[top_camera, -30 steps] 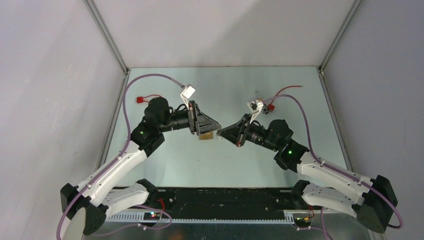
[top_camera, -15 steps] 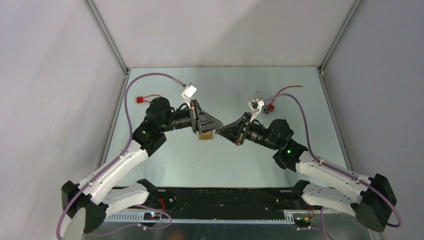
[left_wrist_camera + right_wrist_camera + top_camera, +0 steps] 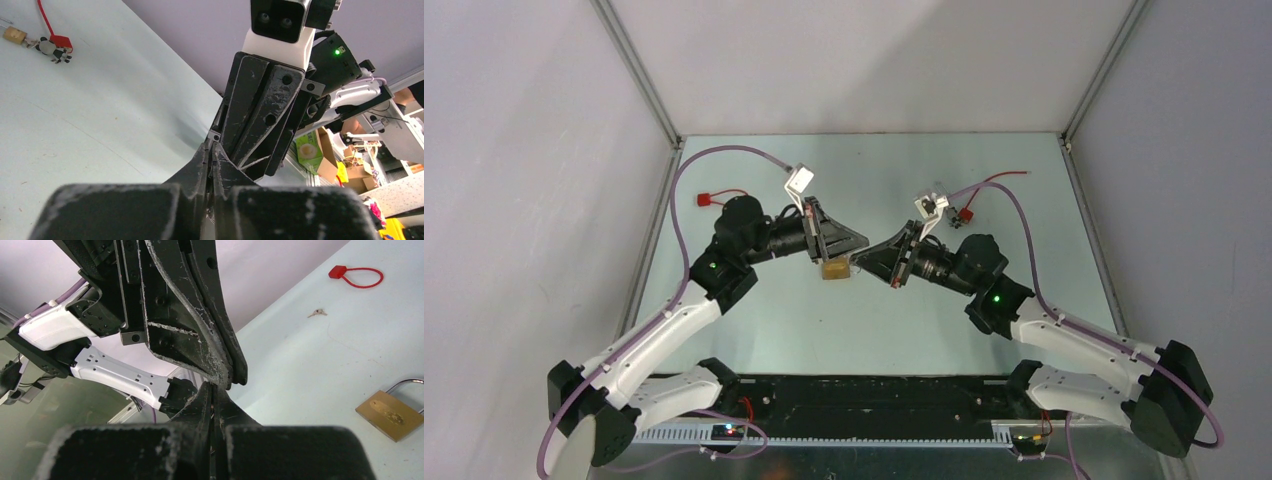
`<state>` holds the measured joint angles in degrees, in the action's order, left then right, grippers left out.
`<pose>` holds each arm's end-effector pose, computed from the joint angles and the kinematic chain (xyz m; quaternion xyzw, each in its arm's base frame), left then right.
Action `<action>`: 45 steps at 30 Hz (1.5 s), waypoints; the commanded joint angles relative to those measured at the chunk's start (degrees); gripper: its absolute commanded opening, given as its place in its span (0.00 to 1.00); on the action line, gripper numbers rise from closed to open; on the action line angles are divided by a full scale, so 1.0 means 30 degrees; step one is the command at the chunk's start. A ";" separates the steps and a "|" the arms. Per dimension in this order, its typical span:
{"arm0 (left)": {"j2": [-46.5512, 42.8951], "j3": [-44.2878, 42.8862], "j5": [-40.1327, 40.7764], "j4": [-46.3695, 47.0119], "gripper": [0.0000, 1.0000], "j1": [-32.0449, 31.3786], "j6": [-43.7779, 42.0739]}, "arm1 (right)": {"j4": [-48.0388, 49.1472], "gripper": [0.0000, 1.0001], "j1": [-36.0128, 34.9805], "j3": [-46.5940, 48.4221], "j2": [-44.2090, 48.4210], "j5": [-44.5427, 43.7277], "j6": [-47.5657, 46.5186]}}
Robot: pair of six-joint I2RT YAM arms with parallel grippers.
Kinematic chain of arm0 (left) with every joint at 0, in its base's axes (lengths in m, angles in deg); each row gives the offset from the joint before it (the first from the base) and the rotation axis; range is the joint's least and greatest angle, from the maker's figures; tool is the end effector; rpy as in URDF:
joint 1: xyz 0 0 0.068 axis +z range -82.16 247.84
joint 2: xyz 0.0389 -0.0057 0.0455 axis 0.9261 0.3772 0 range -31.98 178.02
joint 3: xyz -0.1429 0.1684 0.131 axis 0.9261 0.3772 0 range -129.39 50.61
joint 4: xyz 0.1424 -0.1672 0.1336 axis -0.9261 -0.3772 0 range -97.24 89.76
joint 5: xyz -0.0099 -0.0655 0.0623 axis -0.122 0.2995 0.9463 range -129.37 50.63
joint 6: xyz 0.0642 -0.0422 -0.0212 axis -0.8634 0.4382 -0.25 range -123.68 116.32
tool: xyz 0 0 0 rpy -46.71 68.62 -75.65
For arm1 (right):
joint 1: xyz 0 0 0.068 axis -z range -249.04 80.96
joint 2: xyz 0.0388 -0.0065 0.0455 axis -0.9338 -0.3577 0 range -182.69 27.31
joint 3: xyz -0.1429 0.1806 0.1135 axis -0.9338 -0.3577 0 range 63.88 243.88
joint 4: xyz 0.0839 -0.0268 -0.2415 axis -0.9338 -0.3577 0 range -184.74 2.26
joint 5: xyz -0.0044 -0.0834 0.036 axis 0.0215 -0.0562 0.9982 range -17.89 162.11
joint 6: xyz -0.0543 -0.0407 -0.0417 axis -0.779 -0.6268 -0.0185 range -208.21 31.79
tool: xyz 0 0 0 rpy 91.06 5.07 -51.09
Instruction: Unlock with the key
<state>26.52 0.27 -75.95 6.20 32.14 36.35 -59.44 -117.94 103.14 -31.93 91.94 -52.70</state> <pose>0.1923 -0.1885 0.3458 0.1927 0.6892 -0.5836 0.3838 0.1646 0.2239 0.3204 -0.2045 0.6246 0.5841 0.4764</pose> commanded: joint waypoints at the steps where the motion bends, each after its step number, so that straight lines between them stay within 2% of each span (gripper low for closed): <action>1: -0.0262 0.0199 0.0047 0.1193 0.03 -0.0285 0.0136 | 0.0732 0.00 -0.0018 0.1045 -0.0267 0.0146 -0.0235; 5: -0.0213 0.0177 0.0153 0.1175 0.00 -0.0258 0.0351 | 0.0702 0.00 0.0062 0.1065 -0.0252 0.0181 -0.0369; 6: -0.0218 0.0173 0.0284 0.1199 0.00 -0.0272 0.0422 | 0.0675 0.06 0.0081 0.1063 -0.0186 0.0170 -0.0429; 9: -0.0423 0.0166 0.0853 0.1223 0.00 -0.0271 0.0491 | 0.0418 0.14 0.0122 0.1064 0.0025 0.0111 -0.0667; 11: -0.0629 0.0233 0.1385 0.1231 0.00 -0.0237 0.0504 | 0.0135 0.24 0.0169 0.1062 0.0243 0.0051 -0.0878; 13: -0.0808 0.0356 0.1921 0.1224 0.00 -0.0233 0.0542 | -0.0128 0.39 0.0219 0.1062 0.0479 0.0007 -0.1142; 15: -0.0992 0.0425 0.2412 0.1220 0.00 -0.0250 0.0565 | -0.0354 0.60 0.0232 0.1062 0.0761 -0.0029 -0.1333; 21: -0.1707 0.0549 0.4090 0.1243 0.00 -0.0214 0.0928 | -0.0965 0.85 0.0274 0.1062 0.1780 -0.0615 -0.1918; 25: -0.2172 0.0880 0.5538 0.1688 0.00 -0.0215 0.1797 | -0.0718 0.96 0.0277 0.1062 0.2045 -0.0892 -0.1958; 29: -0.2313 0.1146 0.6134 0.2602 0.00 -0.0247 0.2673 | 0.1030 0.94 0.0336 0.0661 0.1877 -0.0929 -0.1676; 31: -0.2161 0.1117 0.6121 0.2857 0.00 -0.0230 0.3040 | 0.2306 0.98 0.0555 0.0499 0.1767 -0.0782 -0.1216; 36: -0.1939 0.1111 0.5709 0.3833 0.00 -0.0302 0.3998 | 0.4186 0.98 0.1165 0.0476 0.1260 -0.0081 0.0515; 45: -0.2294 0.1387 0.6098 0.5358 0.00 -0.0592 0.5017 | 0.7098 0.77 0.0990 0.0476 -0.0639 0.0101 0.2266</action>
<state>20.62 4.03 -58.83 17.13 31.39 49.40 -47.03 -114.62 103.86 -31.96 91.27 -49.18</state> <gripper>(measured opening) 0.003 0.807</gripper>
